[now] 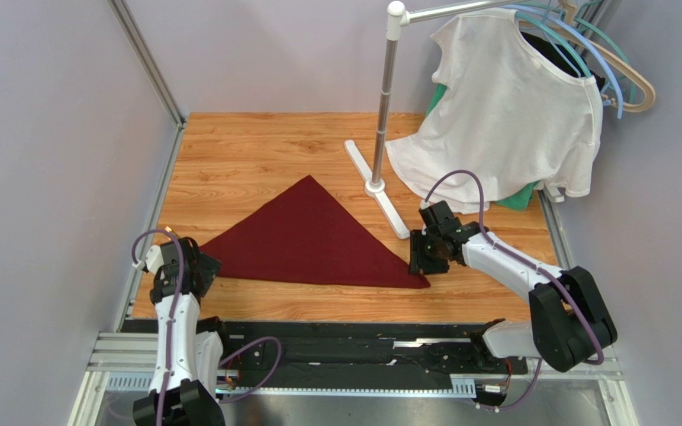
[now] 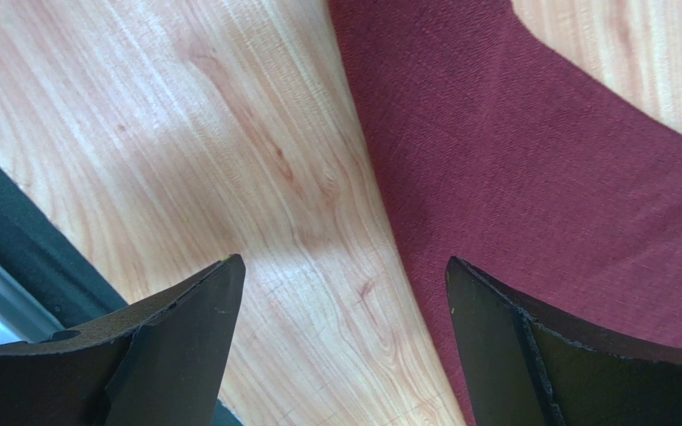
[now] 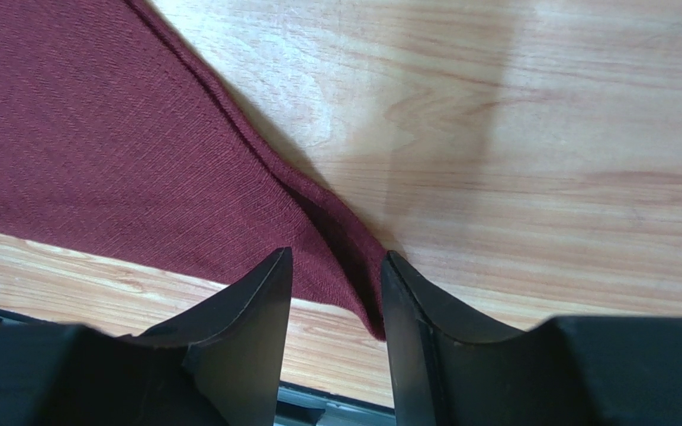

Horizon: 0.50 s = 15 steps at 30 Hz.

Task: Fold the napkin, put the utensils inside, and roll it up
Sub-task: Adjust the napkin at the center of the board.

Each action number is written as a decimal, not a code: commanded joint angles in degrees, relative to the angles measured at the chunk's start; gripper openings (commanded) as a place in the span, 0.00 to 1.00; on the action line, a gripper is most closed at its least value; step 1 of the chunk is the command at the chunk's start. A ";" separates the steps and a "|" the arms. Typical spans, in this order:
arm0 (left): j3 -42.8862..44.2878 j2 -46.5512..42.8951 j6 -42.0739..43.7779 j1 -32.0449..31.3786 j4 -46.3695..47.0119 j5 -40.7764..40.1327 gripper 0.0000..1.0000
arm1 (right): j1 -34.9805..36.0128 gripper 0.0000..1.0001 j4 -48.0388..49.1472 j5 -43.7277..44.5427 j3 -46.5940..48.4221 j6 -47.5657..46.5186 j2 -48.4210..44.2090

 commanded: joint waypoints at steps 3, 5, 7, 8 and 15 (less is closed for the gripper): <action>0.50 -0.57 -0.18 0.71 2.82 2.01 0.92 | -0.40 0.44 5.17 -0.26 -1.55 -1.68 2.87; 0.32 -0.83 0.26 0.71 3.16 2.72 0.92 | -0.40 0.43 5.34 0.36 -1.64 -2.03 2.96; 0.24 -0.92 0.61 0.71 3.43 3.07 0.91 | -0.40 0.43 5.43 1.41 -1.73 -2.12 2.96; 0.24 -1.01 0.70 0.79 3.35 3.16 0.91 | -0.40 0.42 5.43 1.59 -1.64 -2.30 3.05; 0.50 0.30 3.16 0.71 5.80 4.83 0.91 | -0.75 0.20 3.50 3.96 -1.12 -0.98 4.63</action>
